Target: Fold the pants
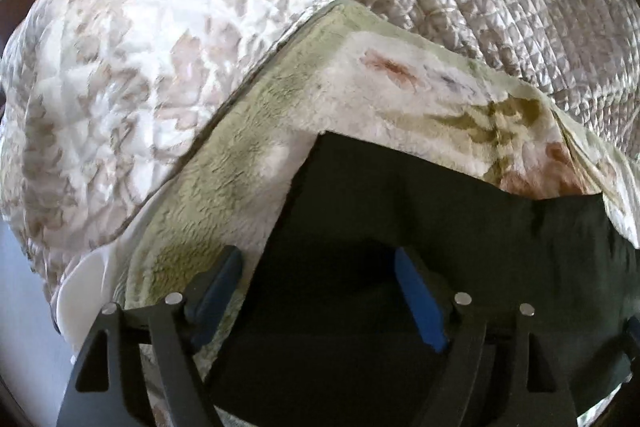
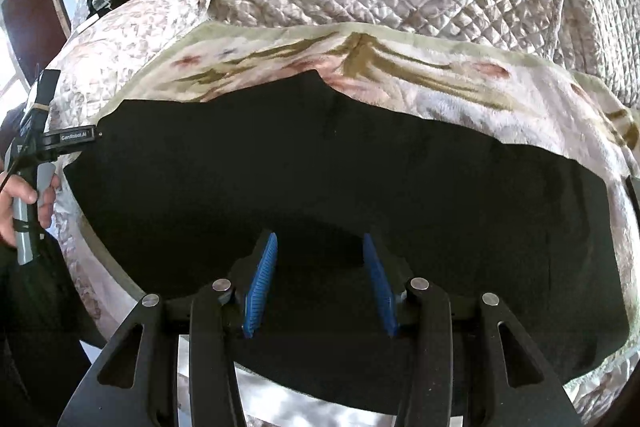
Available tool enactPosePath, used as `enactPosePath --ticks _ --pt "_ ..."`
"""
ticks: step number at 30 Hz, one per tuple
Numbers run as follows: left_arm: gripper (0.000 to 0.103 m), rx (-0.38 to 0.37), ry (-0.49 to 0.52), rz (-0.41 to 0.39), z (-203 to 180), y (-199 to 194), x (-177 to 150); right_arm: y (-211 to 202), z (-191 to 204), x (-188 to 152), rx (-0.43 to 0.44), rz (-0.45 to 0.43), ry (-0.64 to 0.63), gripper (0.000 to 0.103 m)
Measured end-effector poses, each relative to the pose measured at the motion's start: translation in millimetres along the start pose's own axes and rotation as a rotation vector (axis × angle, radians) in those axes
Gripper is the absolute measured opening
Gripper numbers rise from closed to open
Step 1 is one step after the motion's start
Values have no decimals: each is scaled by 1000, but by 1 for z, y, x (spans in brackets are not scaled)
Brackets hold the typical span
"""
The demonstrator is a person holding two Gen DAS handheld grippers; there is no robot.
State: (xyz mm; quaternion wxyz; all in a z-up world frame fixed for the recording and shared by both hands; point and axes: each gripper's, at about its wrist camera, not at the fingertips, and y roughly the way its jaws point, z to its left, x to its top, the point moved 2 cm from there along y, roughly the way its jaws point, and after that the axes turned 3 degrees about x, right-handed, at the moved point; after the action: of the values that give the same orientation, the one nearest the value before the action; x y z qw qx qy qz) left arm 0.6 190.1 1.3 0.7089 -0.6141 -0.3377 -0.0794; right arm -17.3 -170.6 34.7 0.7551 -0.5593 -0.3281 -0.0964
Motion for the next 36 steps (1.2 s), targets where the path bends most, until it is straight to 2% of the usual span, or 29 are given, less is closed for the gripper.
enactPosePath --ticks 1,3,4,5,6,8,12,16,20,24,31,36 --pt "78 5 15 -3 -3 1 1 0 -1 0 1 -1 5 45" --pt "63 -2 33 -11 -7 0 2 1 -2 0 4 -6 15 45" --pt "59 5 45 -18 -9 -1 3 0 -3 0 6 -8 16 45" --pt "49 13 58 -25 -11 -2 3 0 -3 0 8 -10 18 45" --pt "33 21 69 -35 -13 -4 4 -1 -4 0 10 -11 20 45" --pt "13 4 67 -42 -11 -8 6 -2 -5 0 13 -15 25 45" --pt "10 -84 38 -50 -16 -24 9 -9 -10 -3 17 -32 43 45" --pt "9 -243 -3 -49 -33 -49 15 -17 -18 -5 19 -52 70 45" --pt "9 -392 -5 -31 -70 -68 19 -24 -29 -10 26 -72 107 45" --pt "8 -522 26 17 -124 -75 16 -32 -38 -15 26 -87 132 45" --pt "6 -665 95 123 -221 -65 -10 -49 -57 -25 2 -104 166 45" --pt "6 -707 138 202 -255 -56 -33 -54 -66 -28 -11 -104 188 45"
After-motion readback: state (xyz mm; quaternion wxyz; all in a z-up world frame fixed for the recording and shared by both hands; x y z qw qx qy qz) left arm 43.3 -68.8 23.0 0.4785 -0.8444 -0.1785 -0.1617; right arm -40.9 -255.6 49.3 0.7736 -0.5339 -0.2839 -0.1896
